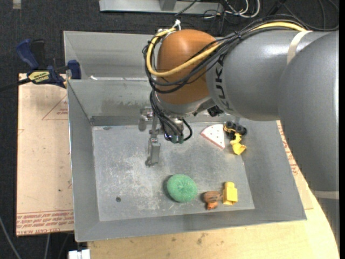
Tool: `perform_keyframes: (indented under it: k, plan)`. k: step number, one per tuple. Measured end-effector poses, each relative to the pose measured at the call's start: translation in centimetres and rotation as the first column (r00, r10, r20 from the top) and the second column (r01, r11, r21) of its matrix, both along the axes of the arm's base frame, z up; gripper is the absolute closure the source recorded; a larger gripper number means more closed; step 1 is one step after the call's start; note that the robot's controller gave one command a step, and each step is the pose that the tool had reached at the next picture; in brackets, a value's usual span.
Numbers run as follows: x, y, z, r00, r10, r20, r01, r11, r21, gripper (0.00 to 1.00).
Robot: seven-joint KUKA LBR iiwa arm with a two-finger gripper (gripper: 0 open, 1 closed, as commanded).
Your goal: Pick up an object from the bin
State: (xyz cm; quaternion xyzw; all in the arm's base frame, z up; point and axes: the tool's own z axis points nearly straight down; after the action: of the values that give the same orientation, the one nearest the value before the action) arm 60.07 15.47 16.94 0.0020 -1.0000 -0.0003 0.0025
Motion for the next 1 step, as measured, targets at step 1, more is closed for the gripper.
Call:
perform_keyframes:
  k: [1]
  plan:
    - [0.12, -0.11, 0.48, 1.000, -0.004, 0.006, 0.004, 1.000, 0.001, 1.00]
